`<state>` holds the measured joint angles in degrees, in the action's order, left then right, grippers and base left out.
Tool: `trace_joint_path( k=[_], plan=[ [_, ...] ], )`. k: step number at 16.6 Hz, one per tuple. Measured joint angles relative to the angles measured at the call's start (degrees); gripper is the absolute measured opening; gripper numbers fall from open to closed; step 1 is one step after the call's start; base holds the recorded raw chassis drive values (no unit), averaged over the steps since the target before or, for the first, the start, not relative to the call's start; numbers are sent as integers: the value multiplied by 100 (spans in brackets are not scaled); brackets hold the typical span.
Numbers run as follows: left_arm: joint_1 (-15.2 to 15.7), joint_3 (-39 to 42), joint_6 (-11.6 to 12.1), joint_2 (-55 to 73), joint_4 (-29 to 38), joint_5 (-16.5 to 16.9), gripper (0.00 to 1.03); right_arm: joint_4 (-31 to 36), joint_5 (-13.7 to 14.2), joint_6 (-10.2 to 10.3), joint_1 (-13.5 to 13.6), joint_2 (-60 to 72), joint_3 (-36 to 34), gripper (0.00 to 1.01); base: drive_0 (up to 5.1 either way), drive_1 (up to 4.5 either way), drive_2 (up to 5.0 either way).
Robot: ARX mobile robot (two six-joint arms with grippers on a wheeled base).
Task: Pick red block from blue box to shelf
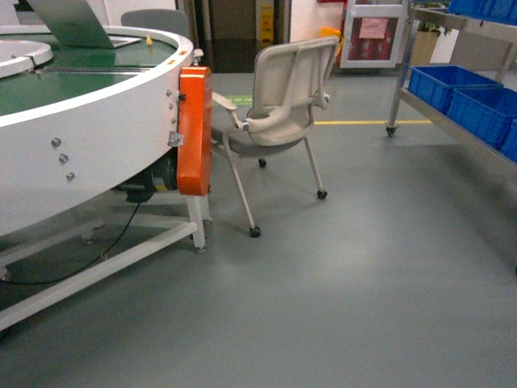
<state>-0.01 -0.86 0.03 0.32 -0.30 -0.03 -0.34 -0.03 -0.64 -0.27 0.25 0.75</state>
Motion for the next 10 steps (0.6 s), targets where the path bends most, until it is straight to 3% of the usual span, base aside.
trace_joint_path(
  k=[10],
  plan=[
    [0,0,0,0,7,-4,98,11,0,0,0,0,0,38,11,414,-392]
  ],
)
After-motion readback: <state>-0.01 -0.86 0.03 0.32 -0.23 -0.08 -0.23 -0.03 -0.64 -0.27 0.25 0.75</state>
